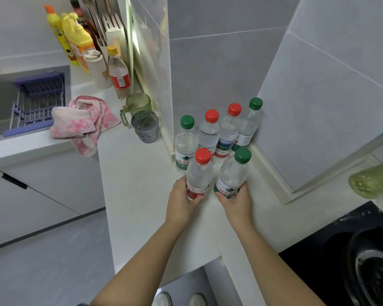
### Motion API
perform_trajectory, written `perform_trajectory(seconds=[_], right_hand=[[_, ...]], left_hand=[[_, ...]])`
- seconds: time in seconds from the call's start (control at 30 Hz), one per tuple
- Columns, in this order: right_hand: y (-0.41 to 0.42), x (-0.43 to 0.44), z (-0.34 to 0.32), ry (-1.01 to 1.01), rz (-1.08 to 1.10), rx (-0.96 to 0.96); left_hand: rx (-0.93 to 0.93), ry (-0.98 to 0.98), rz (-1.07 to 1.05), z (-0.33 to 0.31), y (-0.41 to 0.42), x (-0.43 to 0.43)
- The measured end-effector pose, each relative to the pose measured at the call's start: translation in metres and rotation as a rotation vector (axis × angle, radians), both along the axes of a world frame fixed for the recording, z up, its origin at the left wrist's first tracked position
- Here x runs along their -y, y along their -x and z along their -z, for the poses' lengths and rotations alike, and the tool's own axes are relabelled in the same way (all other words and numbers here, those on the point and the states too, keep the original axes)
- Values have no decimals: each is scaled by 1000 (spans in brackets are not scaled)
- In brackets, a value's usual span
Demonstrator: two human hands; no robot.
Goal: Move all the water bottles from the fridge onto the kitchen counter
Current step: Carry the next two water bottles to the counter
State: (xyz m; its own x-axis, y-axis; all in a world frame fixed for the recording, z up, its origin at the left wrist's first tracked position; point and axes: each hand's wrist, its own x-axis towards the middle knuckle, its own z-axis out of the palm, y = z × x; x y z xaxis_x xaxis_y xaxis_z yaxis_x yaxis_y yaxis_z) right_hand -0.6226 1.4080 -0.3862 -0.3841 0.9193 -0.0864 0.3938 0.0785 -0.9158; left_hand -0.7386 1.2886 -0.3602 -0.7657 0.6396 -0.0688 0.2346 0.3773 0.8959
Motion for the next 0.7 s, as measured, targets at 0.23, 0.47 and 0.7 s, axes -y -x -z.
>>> perform_trajectory(seconds=[0.23, 0.47, 0.7], right_hand=[[-9, -26, 3, -121, 77, 45], [-13, -50, 7, -177, 119, 106], [-16, -78, 7, -224, 165, 127]], left_hand=[[-41, 28, 28, 7, -6, -21], [-65, 42, 95, 3, -11, -71], [-110, 115, 109, 4, -15, -106]])
